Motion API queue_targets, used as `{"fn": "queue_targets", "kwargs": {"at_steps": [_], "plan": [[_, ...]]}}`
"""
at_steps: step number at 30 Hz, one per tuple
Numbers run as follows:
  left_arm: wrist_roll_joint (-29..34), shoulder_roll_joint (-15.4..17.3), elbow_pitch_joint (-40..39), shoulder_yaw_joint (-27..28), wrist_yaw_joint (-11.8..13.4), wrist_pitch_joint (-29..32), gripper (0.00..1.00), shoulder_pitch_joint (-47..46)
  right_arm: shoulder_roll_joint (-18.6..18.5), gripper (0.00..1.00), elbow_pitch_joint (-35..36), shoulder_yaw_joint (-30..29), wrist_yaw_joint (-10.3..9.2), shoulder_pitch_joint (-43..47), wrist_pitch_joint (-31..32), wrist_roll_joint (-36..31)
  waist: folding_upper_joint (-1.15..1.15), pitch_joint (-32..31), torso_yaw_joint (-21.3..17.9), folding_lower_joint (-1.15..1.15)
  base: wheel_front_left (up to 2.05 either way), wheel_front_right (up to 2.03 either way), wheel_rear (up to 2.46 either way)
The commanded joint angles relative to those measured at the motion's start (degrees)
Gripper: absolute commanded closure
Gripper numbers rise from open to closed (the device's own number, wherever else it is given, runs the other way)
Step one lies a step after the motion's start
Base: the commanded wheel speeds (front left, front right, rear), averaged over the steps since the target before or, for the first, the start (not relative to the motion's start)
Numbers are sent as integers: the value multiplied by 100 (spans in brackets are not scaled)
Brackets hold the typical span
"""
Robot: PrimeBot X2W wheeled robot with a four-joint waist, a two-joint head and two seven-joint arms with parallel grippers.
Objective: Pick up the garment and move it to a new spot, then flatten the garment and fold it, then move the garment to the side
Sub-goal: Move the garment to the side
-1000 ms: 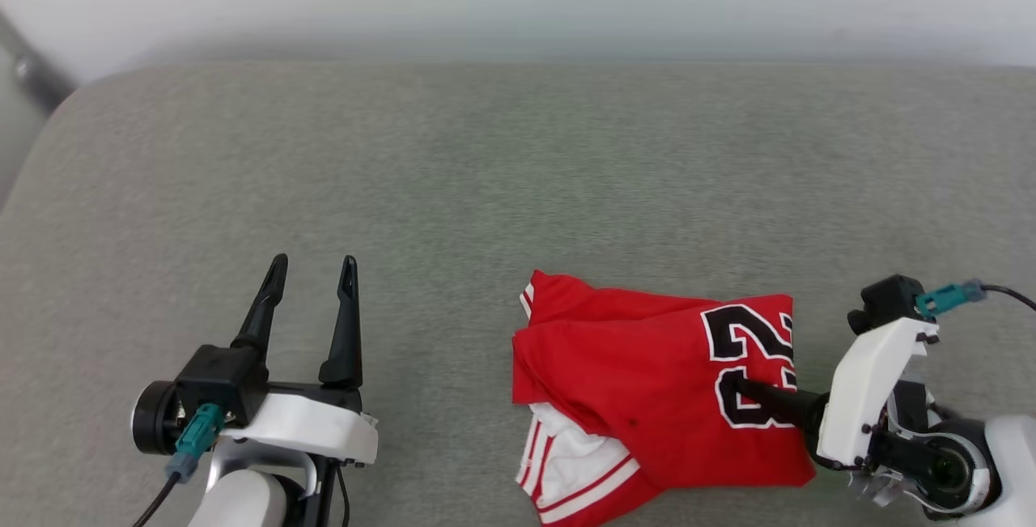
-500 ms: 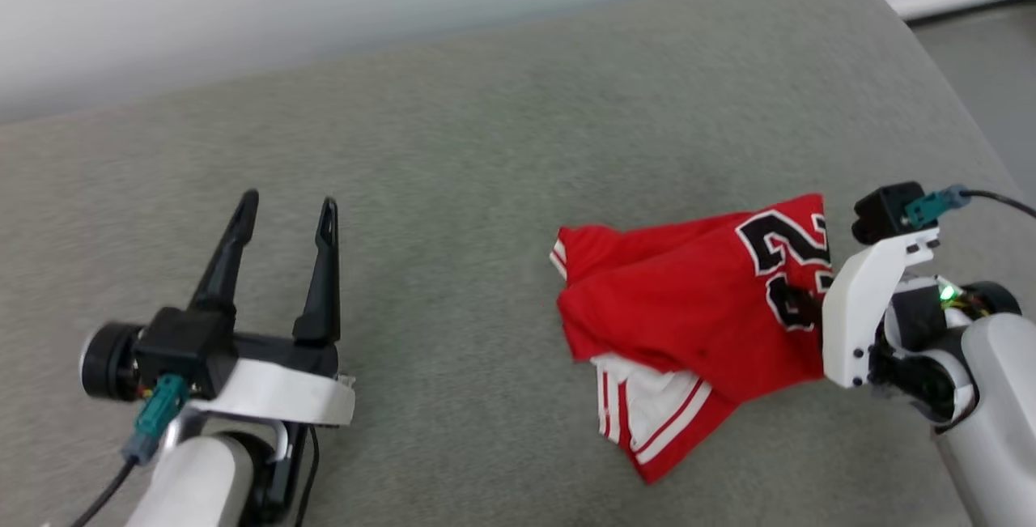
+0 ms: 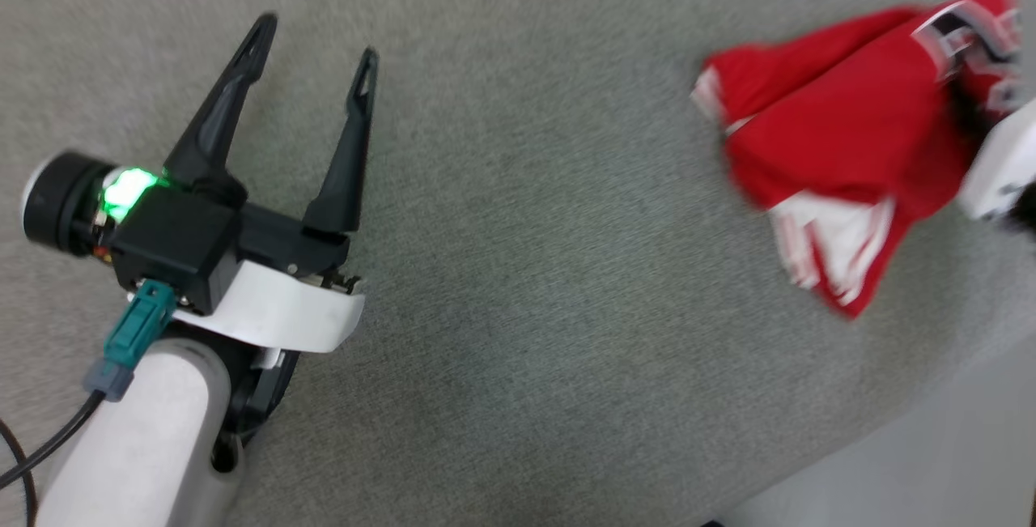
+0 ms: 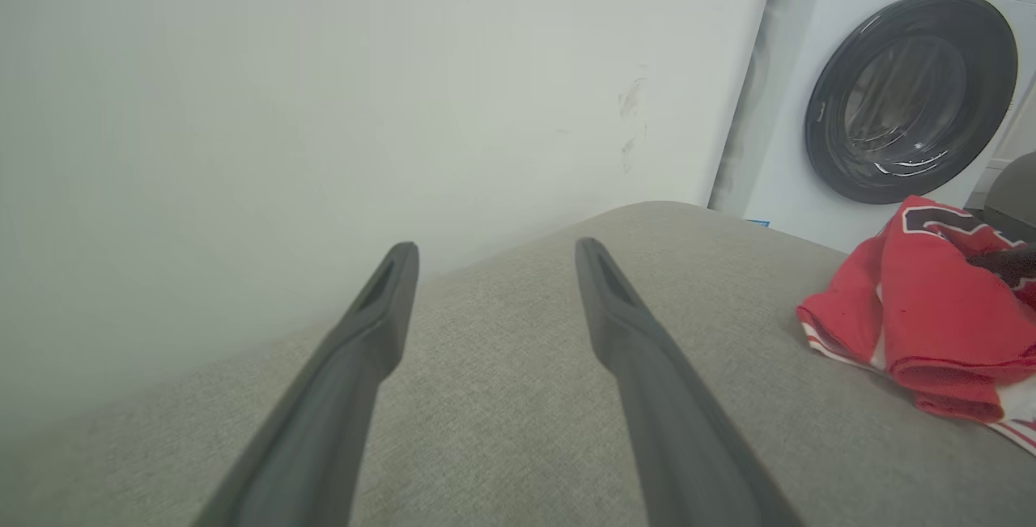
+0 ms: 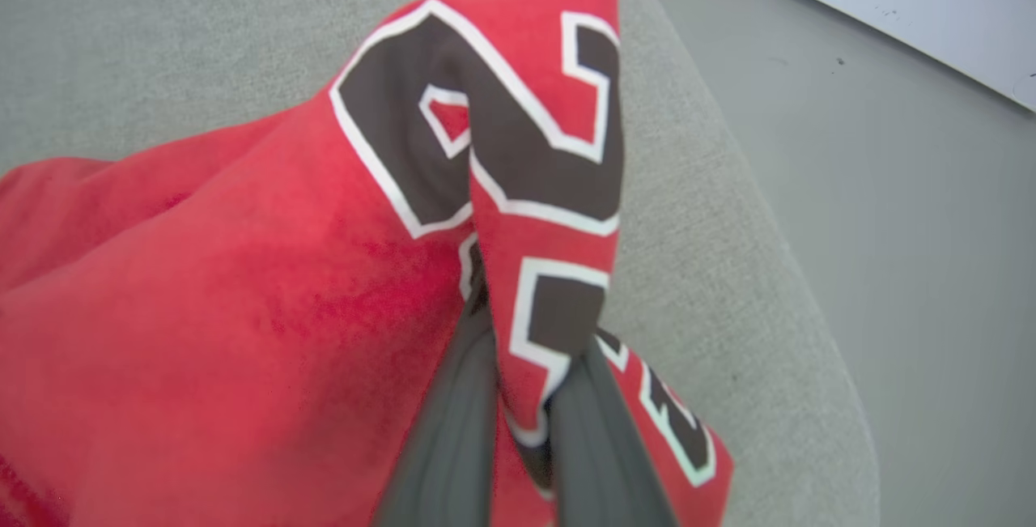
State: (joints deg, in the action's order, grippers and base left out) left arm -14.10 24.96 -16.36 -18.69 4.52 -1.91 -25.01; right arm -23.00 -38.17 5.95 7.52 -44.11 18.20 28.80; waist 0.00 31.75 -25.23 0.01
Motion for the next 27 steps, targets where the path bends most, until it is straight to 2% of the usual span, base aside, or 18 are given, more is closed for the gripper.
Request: {"fn": "queue_targets", "kwargs": {"at_steps": [1, 4, 8, 9, 11, 12, 16, 20, 27], "plan": [[49, 45, -105, -27, -42, 66, 0, -170, -146, 100, -116, -152, -6, -197, -124, -71, 0, 554, 38, -1, 0, 0, 0], [134, 68, -301, -107, -95, 212, 0, -370, -315, 100, -323, -521, -5, -513, -479, -226, 0, 815, 151, -1, 0, 0, 0], [204, 41, -506, -246, -145, 329, 0, -555, -361, 100, -615, -817, -5, -692, -807, -459, 0, 1028, 267, -1, 0, 0, 0], [224, 41, -533, -263, -147, 350, 0, -576, -320, 95, -707, -899, -5, -731, -889, -513, 0, 1054, 277, -1, 0, 0, 0], [239, 25, -580, -305, -154, 362, 0, -594, -199, 47, -927, -1021, -4, -770, -1023, -620, 0, 1074, 295, -1, 0, 0, 0], [241, 19, -594, -326, -155, 352, 0, -596, -156, 0, -1023, -1091, -5, -785, -1122, -696, 0, 1072, 302, -1, 0, 0, 0], [187, -23, -510, -379, -142, 285, 0, -516, 16, 0, -1412, -1476, -3, -771, -1479, -808, 0, 918, 323, -1, 0, 0, 0], [98, -135, -318, -409, -96, 81, 0, -381, -128, 0, -1659, -1764, -5, -400, -1790, -834, 0, 569, 434, -1, 0, 0, 0], [-177, -373, 213, -289, 130, -463, 0, 122, -309, 0, -1408, -1797, -4, 592, -2477, -791, 0, -329, 757, -1, 0, 0, 0]]}}
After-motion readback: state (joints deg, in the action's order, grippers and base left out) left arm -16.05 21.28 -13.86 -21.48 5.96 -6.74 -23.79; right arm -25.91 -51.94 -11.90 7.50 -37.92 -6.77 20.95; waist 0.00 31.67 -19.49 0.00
